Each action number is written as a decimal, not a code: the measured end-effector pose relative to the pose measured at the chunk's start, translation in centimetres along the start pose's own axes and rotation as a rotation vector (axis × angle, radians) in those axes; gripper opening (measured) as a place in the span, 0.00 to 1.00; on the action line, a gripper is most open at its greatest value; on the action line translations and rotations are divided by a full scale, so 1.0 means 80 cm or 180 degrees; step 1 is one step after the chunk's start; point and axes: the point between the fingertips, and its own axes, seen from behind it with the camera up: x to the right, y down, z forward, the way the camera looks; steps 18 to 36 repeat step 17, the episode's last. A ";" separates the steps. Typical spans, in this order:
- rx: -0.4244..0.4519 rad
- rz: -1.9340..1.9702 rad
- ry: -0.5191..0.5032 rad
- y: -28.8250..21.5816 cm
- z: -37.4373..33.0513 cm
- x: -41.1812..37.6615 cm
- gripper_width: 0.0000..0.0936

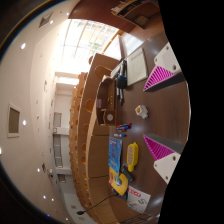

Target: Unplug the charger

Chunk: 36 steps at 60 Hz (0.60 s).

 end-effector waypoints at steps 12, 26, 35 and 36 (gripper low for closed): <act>-0.0027 0.0010 -0.0077 0.006 -0.016 -0.004 0.91; -0.0037 0.0026 -0.0081 0.007 -0.018 -0.004 0.91; -0.0037 0.0026 -0.0081 0.007 -0.018 -0.004 0.91; -0.0037 0.0026 -0.0081 0.007 -0.018 -0.004 0.91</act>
